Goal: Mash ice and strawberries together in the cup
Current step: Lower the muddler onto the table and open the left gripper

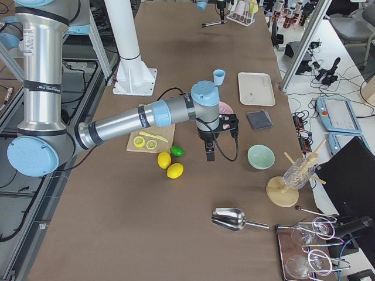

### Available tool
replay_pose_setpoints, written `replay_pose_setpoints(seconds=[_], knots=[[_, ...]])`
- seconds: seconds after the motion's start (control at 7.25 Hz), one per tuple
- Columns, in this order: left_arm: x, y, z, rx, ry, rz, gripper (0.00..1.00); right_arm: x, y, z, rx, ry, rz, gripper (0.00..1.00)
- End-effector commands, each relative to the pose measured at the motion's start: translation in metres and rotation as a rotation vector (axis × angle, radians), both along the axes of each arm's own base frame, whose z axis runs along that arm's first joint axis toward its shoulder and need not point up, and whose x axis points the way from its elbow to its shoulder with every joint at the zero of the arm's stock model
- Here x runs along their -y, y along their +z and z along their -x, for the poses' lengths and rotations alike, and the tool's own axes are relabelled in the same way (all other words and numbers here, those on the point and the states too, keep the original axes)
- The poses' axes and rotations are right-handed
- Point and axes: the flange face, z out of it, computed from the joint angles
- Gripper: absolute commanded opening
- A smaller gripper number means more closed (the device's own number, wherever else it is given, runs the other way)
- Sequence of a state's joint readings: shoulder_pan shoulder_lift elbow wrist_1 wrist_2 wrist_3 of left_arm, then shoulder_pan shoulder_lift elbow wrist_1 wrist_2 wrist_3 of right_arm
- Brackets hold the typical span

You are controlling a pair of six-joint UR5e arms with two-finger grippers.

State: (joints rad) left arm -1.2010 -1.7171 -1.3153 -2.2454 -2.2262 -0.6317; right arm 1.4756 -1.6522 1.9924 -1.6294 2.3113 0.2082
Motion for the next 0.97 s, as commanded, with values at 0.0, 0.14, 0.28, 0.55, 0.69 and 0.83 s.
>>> replay_pose_setpoints(seconds=[0.0, 0.14, 0.28, 0.55, 0.69, 0.83], knots=[[-0.006, 0.011, -0.008, 0.004, 0.017, -0.005, 0.33, -0.002, 0.001, 0.0, 0.0, 0.002, 0.006, 0.99], [-0.008, 0.013, -0.006, 0.002, 0.014, -0.016, 0.97, -0.002, 0.001, -0.001, 0.0, 0.003, 0.004, 0.99], [-0.007, 0.004, -0.005, -0.008, 0.008, -0.031, 0.98, -0.002, 0.003, 0.0, 0.0, 0.0, 0.006, 0.99], [0.026, -0.037, 0.009, -0.036, -0.031, -0.088, 0.98, -0.002, 0.001, -0.001, 0.002, 0.001, 0.003, 0.99], [0.053, -0.079, 0.035, -0.081, -0.062, -0.092, 0.98, -0.002, 0.002, -0.001, 0.002, 0.001, 0.004, 0.99], [0.081, -0.113, 0.053, -0.111, -0.064, -0.019, 0.98, -0.003, 0.003, -0.001, 0.006, 0.002, 0.01, 0.99]])
